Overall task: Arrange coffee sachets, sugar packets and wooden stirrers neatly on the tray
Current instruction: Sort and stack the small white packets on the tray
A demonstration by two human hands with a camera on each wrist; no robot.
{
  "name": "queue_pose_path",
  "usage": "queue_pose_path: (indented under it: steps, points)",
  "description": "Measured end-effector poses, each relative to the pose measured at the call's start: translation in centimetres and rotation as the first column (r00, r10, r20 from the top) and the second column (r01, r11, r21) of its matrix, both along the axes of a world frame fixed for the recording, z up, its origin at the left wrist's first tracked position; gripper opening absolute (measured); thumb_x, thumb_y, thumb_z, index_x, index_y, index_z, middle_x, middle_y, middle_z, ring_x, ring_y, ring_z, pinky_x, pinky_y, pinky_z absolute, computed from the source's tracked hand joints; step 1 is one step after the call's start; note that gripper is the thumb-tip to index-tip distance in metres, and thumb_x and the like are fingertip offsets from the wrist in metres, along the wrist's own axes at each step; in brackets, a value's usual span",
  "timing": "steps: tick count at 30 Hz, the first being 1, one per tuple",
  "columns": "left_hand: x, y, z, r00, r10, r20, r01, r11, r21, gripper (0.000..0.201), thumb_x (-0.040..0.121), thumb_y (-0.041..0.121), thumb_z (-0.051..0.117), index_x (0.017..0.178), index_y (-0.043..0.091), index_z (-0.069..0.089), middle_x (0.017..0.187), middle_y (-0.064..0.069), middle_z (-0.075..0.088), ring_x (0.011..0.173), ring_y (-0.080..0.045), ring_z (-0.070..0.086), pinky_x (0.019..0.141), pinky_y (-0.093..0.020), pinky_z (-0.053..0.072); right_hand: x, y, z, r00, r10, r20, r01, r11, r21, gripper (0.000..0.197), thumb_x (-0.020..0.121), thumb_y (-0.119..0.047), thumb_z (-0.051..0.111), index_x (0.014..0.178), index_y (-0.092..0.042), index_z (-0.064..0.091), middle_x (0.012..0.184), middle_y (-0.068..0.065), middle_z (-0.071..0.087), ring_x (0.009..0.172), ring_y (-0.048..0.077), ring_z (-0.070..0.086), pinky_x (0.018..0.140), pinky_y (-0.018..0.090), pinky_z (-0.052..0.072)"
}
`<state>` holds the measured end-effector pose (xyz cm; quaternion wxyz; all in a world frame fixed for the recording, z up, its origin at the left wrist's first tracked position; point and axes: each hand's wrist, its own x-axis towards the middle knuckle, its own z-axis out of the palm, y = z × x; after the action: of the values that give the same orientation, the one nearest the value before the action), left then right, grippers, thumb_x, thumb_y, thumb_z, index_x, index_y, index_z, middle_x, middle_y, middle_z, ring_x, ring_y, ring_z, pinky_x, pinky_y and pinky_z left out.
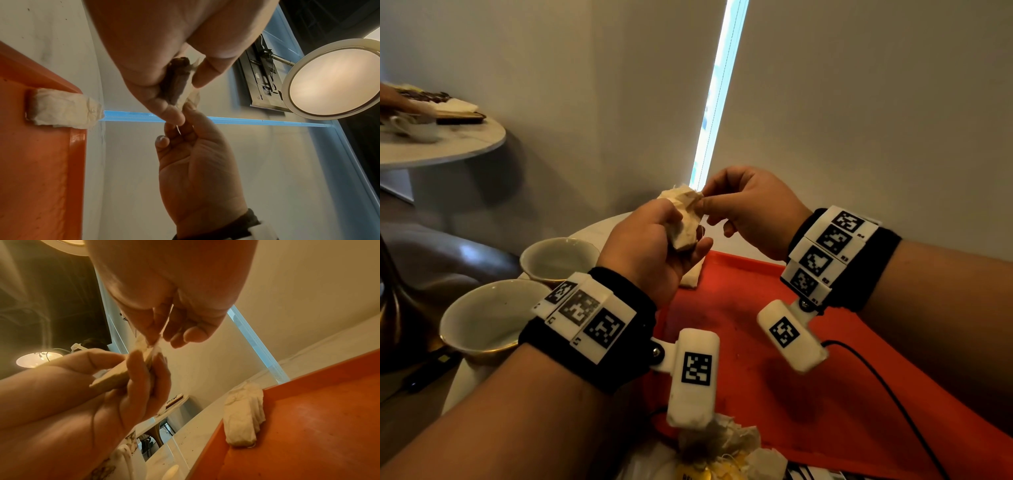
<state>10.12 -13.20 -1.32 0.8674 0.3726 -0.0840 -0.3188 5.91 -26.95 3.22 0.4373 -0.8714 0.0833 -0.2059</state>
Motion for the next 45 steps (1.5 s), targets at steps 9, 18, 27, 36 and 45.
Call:
queue_pose_path:
  steps: [9, 18, 27, 36, 45]
  points:
    - [0.4, -0.1, -0.5, 1.0, 0.015, 0.017, -0.016, 1.0, 0.012, 0.047, 0.092, 0.009, 0.046, 0.139, 0.009, 0.05, 0.124, -0.021, 0.06, 0.107, -0.031, 0.064, 0.062, -0.031, 0.059, -0.4, 0.0, 0.7, 0.997, 0.066, 0.031, -0.07, 0.985, 0.16, 0.004, 0.092, -0.001, 0.061, 0.092, -0.005, 0.06, 0.086, 0.016, 0.071, 0.077, 0.027, 0.074, 0.061, 0.034, 0.057]
    - [0.8, -0.5, -0.7, 0.997, 0.065, 0.037, -0.067, 0.996, 0.064, 0.037, 0.098, 0.021, 0.061, 0.134, 0.015, 0.056, 0.122, -0.016, 0.064, 0.096, -0.026, 0.067, 0.056, -0.026, 0.056, -0.3, -0.1, 1.0, 0.997, 0.064, 0.036, -0.07, 0.976, 0.206, 0.013, 0.093, 0.001, 0.056, 0.086, -0.01, 0.059, 0.089, 0.015, 0.069, 0.078, 0.025, 0.07, 0.068, 0.039, 0.056]
    - [0.9, -0.4, -0.7, 0.996, 0.075, 0.05, -0.078, 0.995, 0.062, 0.028, 0.095, 0.02, 0.065, 0.123, 0.017, 0.062, 0.117, -0.015, 0.065, 0.088, -0.021, 0.067, 0.057, -0.026, 0.056, -0.5, -0.1, 1.2, 0.993, 0.109, 0.039, -0.115, 0.921, 0.373, 0.017, 0.097, 0.002, 0.047, 0.087, -0.009, 0.055, 0.089, 0.016, 0.06, 0.077, 0.031, 0.065, 0.067, 0.039, 0.059]
    - [1.1, -0.5, -0.9, 0.989, 0.129, 0.075, -0.133, 0.989, 0.059, 0.028, 0.096, 0.015, 0.064, 0.124, 0.015, 0.065, 0.103, -0.011, 0.066, 0.077, -0.017, 0.064, 0.051, -0.022, 0.051, -0.4, 0.0, 1.3, 0.989, 0.116, 0.086, -0.143, 0.87, 0.473, 0.016, 0.095, 0.005, 0.048, 0.087, -0.008, 0.054, 0.086, 0.012, 0.062, 0.072, 0.028, 0.068, 0.061, 0.04, 0.058]
    - [1.6, 0.2, -0.3, 0.96, 0.279, -0.009, -0.279, 0.96, -0.019, 0.021, 0.097, 0.012, 0.063, 0.117, 0.016, 0.062, 0.1, -0.011, 0.065, 0.079, -0.02, 0.065, 0.053, -0.023, 0.053, -0.2, -1.5, 0.6, 0.99, -0.141, 0.002, 0.133, 0.939, 0.316, 0.019, 0.093, 0.004, 0.057, 0.108, -0.007, 0.061, 0.102, 0.015, 0.068, 0.089, 0.035, 0.067, 0.081, 0.048, 0.057]
